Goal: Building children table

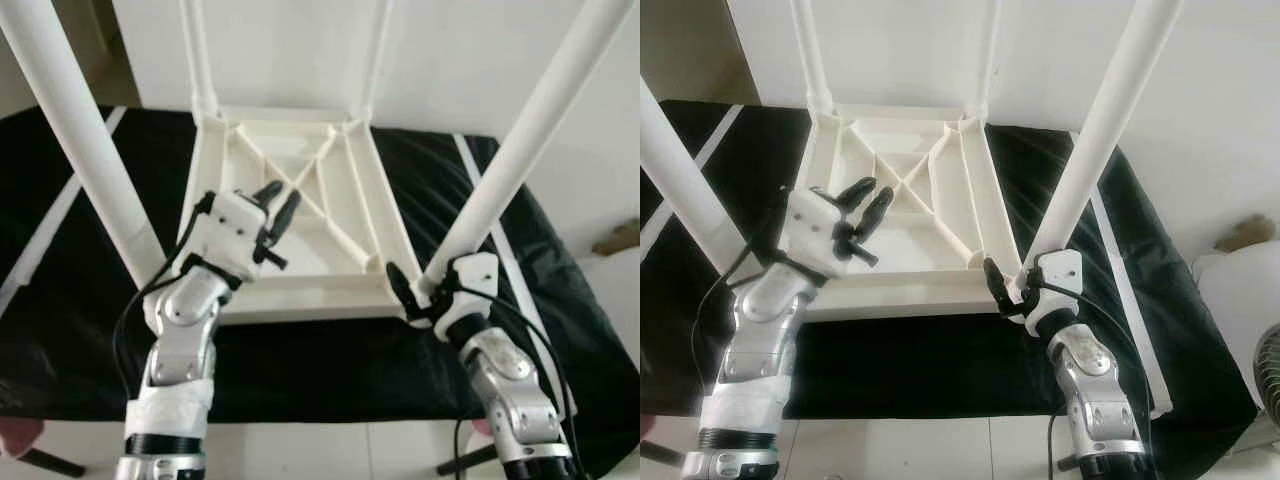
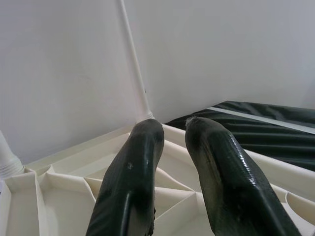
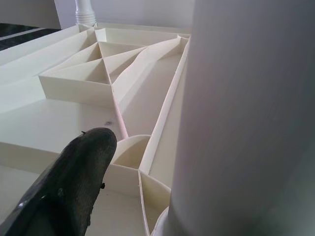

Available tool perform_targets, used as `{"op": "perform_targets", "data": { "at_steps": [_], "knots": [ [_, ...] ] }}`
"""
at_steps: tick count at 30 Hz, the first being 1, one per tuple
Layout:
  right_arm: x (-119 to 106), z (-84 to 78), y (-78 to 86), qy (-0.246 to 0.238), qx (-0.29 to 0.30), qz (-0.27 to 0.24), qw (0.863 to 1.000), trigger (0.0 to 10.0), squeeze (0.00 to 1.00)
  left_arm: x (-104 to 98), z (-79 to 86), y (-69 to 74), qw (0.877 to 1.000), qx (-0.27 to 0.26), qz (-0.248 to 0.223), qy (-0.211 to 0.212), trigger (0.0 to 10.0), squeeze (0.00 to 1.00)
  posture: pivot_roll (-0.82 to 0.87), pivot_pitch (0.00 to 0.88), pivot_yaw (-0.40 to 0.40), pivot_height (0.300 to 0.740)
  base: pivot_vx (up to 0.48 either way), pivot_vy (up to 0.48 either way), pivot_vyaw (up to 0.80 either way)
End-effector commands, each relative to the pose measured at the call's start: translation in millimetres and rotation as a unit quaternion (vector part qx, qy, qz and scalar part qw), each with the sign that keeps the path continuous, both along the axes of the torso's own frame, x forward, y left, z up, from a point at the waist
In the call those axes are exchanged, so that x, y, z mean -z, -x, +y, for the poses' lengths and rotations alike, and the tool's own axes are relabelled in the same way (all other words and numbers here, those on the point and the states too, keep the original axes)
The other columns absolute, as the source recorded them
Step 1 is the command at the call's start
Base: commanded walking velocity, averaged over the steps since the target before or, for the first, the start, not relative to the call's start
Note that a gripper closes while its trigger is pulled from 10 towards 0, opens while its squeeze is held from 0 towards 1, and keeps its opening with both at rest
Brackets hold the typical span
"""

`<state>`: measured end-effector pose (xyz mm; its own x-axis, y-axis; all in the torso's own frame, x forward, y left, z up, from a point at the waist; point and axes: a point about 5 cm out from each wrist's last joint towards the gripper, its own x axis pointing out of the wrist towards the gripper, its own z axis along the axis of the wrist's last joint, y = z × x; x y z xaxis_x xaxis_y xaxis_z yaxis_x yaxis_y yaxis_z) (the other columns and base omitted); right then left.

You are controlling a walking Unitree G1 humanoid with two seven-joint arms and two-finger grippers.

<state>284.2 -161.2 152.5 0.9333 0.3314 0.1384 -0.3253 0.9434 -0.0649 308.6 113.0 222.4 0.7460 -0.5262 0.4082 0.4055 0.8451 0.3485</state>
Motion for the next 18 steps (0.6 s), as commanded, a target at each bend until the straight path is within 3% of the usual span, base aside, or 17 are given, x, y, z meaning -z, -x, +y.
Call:
{"op": "perform_targets", "data": {
  "at_steps": [1, 14, 15, 16, 17, 18],
  "knots": [
    [6.4, 0.4, 2.4, 0.004, -0.001, 0.010, 1.000, 10.0, 0.00, -1.3, 3.0, -1.7, 0.998, -0.054, -0.009, 0.036, 10.0, 1.00, -0.10, 0.087, -0.059, 0.740, 0.000, 0.000, 0.00],
    [5.6, 0.5, 2.2, 0.005, 0.000, 0.009, 1.000, 10.0, 0.00, -1.2, 2.1, -2.0, 0.998, -0.057, -0.011, 0.031, 10.0, 1.00, -0.10, 0.087, -0.062, 0.740, 0.000, 0.000, 0.00],
    [5.5, 0.4, 2.0, 0.004, 0.001, 0.008, 1.000, 10.0, 0.00, -1.5, 2.2, -2.0, 0.998, -0.060, -0.013, 0.027, 10.0, 0.87, -0.10, 0.087, -0.062, 0.740, 0.000, 0.000, 0.00],
    [5.5, 0.4, 2.0, 0.004, 0.001, 0.008, 1.000, 10.0, 0.00, -1.5, 2.2, -2.0, 0.998, -0.060, -0.013, 0.027, 10.0, 0.87, -0.10, 0.087, -0.062, 0.740, 0.000, 0.000, 0.00],
    [5.3, 0.4, 1.7, 0.004, 0.002, 0.008, 1.000, 10.0, 0.00, -0.8, 1.3, -2.5, 0.998, -0.058, -0.011, 0.028, 10.0, 0.00, -0.10, 0.084, -0.062, 0.740, 0.000, 0.000, 0.00],
    [5.2, 0.5, 1.6, 0.004, 0.002, 0.007, 1.000, 10.0, 0.00, -0.7, 1.3, -2.7, 0.998, -0.060, -0.010, 0.028, 10.0, 0.00, -0.10, 0.084, -0.062, 0.740, 0.000, 0.000, 0.00]
  ]
}}
